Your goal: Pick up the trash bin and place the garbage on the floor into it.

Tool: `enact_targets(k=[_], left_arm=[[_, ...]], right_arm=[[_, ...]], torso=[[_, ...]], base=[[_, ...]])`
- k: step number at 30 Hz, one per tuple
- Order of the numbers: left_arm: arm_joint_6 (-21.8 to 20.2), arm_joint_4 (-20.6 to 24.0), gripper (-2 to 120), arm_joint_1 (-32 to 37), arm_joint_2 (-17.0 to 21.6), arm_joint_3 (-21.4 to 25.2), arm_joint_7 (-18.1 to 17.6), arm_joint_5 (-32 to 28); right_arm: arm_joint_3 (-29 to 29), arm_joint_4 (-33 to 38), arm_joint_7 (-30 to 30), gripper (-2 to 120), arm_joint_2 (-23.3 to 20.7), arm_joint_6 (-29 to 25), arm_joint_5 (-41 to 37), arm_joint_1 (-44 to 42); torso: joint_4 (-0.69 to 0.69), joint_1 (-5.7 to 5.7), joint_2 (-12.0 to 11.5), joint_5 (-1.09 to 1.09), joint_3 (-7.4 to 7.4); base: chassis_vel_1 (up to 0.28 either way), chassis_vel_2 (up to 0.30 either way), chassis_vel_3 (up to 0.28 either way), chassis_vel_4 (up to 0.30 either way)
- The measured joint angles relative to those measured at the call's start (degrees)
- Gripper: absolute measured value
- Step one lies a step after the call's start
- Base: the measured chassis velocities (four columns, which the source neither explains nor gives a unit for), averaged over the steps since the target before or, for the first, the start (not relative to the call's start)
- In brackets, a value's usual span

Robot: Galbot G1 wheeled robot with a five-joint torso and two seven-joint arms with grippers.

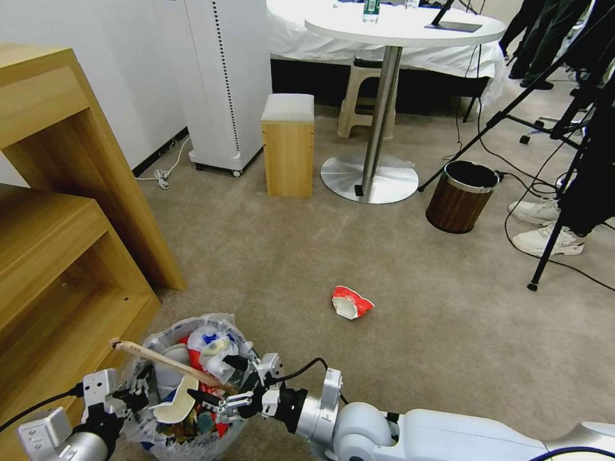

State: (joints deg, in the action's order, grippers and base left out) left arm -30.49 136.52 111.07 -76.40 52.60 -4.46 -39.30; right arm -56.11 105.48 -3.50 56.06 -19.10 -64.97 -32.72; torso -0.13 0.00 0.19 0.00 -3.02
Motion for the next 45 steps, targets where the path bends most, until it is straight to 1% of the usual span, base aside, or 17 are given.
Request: enact_targets(k=[6,12,18,25,29,31,33,36,45], left_arm=[[0.57,0.92,1,0.97,-0.03,-0.12,0.54,0.65],[0.85,0.78,1,1.01,-0.79,-1.08,1.05,2.09],[0.86,0.83,1,1.11,-0.96,-1.38,1.25,2.68],[1.17,0.64,1,1.24,-1.13,-1.41,1.49,2.95],[1.22,-0.18,1,0.82,-0.82,-1.08,1.45,2.50],[1.12,-1.60,1,-0.01,0.17,-0.27,1.02,1.39],[1.07,-1.97,1,-0.20,0.41,-0.12,0.90,1.13],[0.79,-3.94,1,-1.14,1.51,0.44,0.43,-0.17],[0.54,-5.58,1,-1.87,2.88,1.01,-0.06,-1.74]], right_arm=[[0.61,-1.22,0.17,100,1.30,-0.12,-1.40,0.12],[2.22,-2.97,2.53,100,3.12,0.37,-4.05,0.62],[2.48,-1.89,5.75,100,3.48,2.34,-8.48,0.46],[2.34,-0.67,5.88,100,3.66,2.83,-8.42,0.36],[2.28,1.03,5.36,100,3.36,2.83,-7.92,0.48],[1.80,2.93,5.81,100,2.51,2.83,-7.36,0.47],[1.76,3.25,6.01,100,2.32,2.82,-7.25,0.44],[1.41,5.06,6.61,100,0.70,2.67,-6.79,0.37],[1.35,6.64,6.90,100,-1.96,2.64,-5.47,-0.38]], torso=[[0.00,0.00,0.00,0.00,0.00],[0.00,0.00,0.00,0.00,0.00],[0.00,0.00,0.00,0.00,0.00],[0.00,0.00,0.00,0.00,0.00],[0.00,0.00,0.00,0.00,0.00],[0.00,0.00,0.00,0.00,0.00],[0.00,0.00,0.00,0.00,0.00],[0.00,0.00,0.00,-0.01,0.00],[0.00,0.00,0.00,0.00,0.00]], base=[[0.000,0.000,0.000,0.000],[0.000,0.000,0.000,0.000],[0.000,0.000,0.000,0.000],[0.000,0.000,0.000,0.000],[0.000,0.000,0.000,0.000],[0.000,0.000,0.000,0.000],[0.000,0.000,0.000,0.000],[0.000,0.000,0.000,0.000],[0.000,0.000,0.000,0.000]])
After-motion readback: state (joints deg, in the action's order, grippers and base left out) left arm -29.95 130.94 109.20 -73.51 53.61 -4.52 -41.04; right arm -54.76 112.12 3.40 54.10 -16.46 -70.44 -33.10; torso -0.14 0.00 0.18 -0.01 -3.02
